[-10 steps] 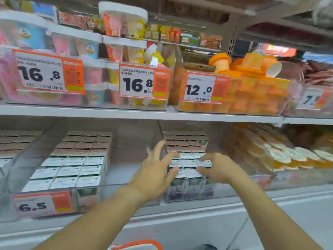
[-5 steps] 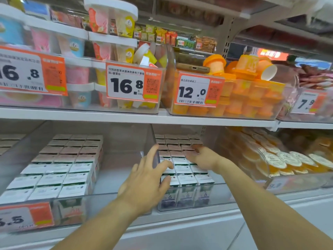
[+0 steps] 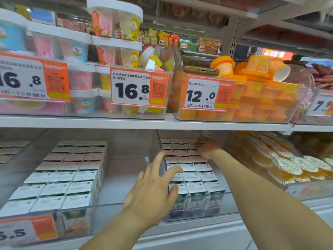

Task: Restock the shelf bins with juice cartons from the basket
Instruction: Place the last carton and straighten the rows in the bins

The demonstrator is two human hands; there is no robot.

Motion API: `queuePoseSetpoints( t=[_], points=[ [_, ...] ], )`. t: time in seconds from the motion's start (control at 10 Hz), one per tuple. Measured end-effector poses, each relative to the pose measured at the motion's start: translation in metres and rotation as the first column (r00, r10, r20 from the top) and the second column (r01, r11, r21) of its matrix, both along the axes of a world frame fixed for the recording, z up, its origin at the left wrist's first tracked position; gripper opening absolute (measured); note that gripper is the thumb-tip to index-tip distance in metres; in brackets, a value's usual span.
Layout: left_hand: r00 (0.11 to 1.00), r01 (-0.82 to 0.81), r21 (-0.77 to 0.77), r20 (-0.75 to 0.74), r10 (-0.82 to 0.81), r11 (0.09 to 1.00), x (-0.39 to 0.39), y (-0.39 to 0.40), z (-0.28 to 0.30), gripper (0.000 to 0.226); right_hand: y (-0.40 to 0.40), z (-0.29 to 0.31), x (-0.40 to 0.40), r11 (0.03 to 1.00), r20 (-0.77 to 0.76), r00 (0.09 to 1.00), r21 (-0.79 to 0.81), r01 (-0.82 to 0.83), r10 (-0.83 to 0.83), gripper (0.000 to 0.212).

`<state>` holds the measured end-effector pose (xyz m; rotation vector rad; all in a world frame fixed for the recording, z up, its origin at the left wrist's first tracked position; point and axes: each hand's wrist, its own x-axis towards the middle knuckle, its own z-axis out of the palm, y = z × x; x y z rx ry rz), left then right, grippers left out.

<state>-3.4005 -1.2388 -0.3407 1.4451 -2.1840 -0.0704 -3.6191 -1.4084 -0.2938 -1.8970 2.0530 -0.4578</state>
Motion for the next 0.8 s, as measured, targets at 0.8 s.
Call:
queuePoseSetpoints(
  t=[0.8],
  points=[
    [0.981,0.068,0.131,-0.191,-0.042,0.989,0.006,0.022,0.036,0.057,0.183,0.021,0.049,0.913,0.171,0.969,-0.397,-0.098,0.179,0.027]
  ],
)
